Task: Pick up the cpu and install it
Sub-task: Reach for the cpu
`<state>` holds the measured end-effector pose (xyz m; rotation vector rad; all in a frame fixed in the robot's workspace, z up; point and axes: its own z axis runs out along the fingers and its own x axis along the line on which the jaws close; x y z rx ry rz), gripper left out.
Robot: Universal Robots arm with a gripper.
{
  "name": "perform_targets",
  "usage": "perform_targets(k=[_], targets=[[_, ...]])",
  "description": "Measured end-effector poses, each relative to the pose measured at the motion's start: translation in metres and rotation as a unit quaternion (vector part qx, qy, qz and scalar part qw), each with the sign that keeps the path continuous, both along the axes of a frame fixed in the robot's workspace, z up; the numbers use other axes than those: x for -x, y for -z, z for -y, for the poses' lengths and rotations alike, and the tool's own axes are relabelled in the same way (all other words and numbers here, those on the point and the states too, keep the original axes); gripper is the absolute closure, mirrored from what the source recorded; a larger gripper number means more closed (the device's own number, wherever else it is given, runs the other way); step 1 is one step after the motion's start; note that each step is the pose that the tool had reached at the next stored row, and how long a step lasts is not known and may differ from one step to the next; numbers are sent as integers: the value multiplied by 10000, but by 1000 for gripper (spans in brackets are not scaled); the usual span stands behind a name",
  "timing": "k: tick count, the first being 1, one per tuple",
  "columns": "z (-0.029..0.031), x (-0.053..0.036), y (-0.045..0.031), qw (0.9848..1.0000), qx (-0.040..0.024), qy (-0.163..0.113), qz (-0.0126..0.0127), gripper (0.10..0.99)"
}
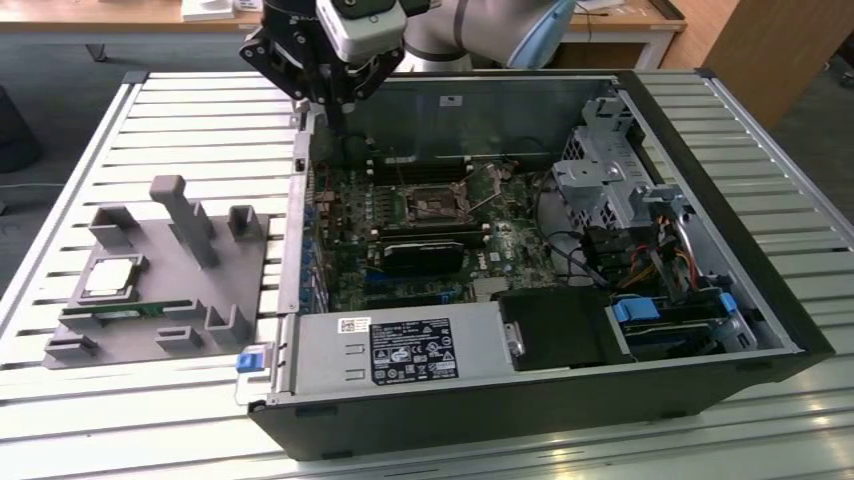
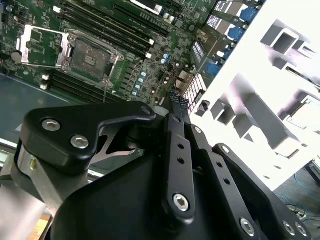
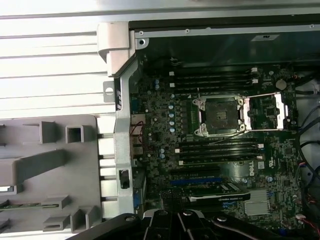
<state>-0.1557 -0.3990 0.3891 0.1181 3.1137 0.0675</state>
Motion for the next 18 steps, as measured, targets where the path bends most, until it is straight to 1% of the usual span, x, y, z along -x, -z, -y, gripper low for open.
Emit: perform_targets(k=[18], targets=[[0,72,16,10000,0,0,-3,980]])
